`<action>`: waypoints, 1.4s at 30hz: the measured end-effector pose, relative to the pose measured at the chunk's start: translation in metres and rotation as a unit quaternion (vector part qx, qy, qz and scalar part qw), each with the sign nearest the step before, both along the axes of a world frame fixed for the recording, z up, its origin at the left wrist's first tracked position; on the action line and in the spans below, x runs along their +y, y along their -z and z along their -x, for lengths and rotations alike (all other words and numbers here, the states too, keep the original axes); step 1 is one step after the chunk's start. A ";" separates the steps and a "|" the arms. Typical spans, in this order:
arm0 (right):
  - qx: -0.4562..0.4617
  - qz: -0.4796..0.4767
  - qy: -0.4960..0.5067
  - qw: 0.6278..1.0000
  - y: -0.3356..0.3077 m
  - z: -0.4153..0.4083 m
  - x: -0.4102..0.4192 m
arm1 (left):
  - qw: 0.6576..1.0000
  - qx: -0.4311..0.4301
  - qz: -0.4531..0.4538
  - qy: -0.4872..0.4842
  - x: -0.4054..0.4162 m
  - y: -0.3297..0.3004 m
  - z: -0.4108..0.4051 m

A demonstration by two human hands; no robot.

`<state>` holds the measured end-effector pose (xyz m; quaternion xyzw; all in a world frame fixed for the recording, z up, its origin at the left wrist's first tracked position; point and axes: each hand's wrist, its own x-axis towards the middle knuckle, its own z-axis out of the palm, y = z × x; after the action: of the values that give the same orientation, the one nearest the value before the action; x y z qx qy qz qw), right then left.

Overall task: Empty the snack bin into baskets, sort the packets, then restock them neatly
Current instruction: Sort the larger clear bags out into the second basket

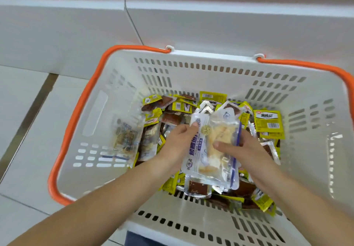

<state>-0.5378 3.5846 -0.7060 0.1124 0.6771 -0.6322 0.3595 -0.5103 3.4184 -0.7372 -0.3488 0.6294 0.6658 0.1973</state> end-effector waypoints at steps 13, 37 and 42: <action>0.061 -0.086 0.014 0.994 0.013 0.008 0.006 | 0.648 -0.077 0.659 0.373 -0.101 -0.017 -0.020; -0.056 -0.058 0.017 0.997 0.020 0.001 0.000 | 0.895 0.119 0.407 0.138 -0.114 -0.150 -0.038; -0.131 -0.033 0.093 0.986 0.010 0.007 -0.001 | 0.997 0.054 0.045 0.017 -0.091 -0.080 -0.015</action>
<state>-0.5445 3.5840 -0.7164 0.2685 0.6310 -0.6202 0.3809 -0.4954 3.3277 -0.6569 -0.3097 0.6741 0.6517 0.1582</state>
